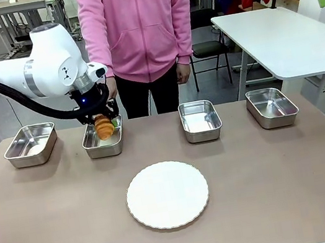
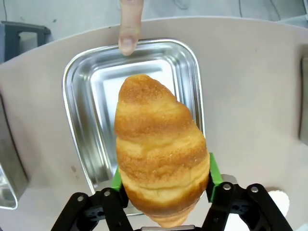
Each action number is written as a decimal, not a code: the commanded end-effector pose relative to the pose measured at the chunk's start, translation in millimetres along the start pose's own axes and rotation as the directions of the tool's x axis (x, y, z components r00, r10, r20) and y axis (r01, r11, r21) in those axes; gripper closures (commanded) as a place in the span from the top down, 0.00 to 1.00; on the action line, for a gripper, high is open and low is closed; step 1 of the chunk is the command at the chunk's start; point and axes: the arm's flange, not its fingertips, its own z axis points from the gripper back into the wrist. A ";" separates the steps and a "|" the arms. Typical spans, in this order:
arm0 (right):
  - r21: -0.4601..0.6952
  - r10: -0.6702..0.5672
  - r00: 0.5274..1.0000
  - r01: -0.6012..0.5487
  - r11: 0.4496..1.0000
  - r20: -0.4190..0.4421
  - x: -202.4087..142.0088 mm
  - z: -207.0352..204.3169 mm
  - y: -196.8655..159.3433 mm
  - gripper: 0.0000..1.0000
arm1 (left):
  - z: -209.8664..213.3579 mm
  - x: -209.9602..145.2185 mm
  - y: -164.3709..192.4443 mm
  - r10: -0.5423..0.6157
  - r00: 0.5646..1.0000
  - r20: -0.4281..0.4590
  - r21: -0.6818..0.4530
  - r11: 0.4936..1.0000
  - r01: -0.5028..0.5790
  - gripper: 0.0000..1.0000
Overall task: Place the bread in the container.
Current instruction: Place the Butter Roll into the Airtight Container indicated by the human.
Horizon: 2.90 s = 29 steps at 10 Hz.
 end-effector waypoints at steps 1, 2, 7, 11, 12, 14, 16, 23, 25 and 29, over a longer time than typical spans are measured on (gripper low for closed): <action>0.001 0.004 1.000 -0.004 1.000 0.011 1.2 -0.6 1.9 1.00 | -0.1 -5.4 1.5 -0.007 0.999 0.036 0.001 1.000 0.007 1.00; 0.001 0.004 1.000 -0.004 1.000 0.011 1.2 -0.6 1.9 1.00 | 2.4 -6.1 2.3 -0.014 0.999 0.042 0.015 1.000 0.014 1.00; 0.001 0.004 1.000 -0.004 1.000 0.011 1.2 -0.6 1.9 1.00 | 3.9 0.1 -1.7 -0.008 0.999 0.035 -0.001 1.000 0.008 1.00; 0.001 0.004 1.000 -0.004 1.000 0.011 1.2 -0.6 1.9 1.00 | 3.9 0.1 -1.7 -0.008 0.999 0.035 -0.001 1.000 0.008 1.00; 0.001 0.004 1.000 -0.004 1.000 0.011 1.2 -0.6 1.9 1.00 | 3.3 -1.3 -2.5 -0.009 1.000 0.027 0.000 1.000 0.009 1.00; 0.001 0.004 1.000 -0.004 1.000 0.011 1.2 -0.6 1.9 1.00 | 37.3 -27.0 -2.7 0.007 0.995 0.098 0.012 1.000 -0.008 1.00; 0.001 0.004 1.000 -0.004 1.000 0.011 1.2 -0.6 1.9 1.00 | 76.0 -61.9 11.7 0.013 0.982 0.188 0.084 0.996 -0.029 1.00; 0.001 0.004 1.000 -0.004 1.000 0.011 1.2 -0.6 1.9 1.00 | 128.2 -237.6 14.2 0.041 0.962 0.269 0.025 0.998 -0.049 1.00; 0.001 0.004 1.000 -0.004 1.000 0.011 1.2 -0.6 1.9 1.00 | 127.7 -261.7 11.9 0.015 0.973 0.232 0.053 0.998 -0.029 1.00; 0.001 0.004 1.000 -0.004 1.000 0.011 1.2 -0.6 1.9 1.00 | 138.5 -236.2 -0.9 0.001 0.973 0.231 0.055 0.998 -0.014 1.00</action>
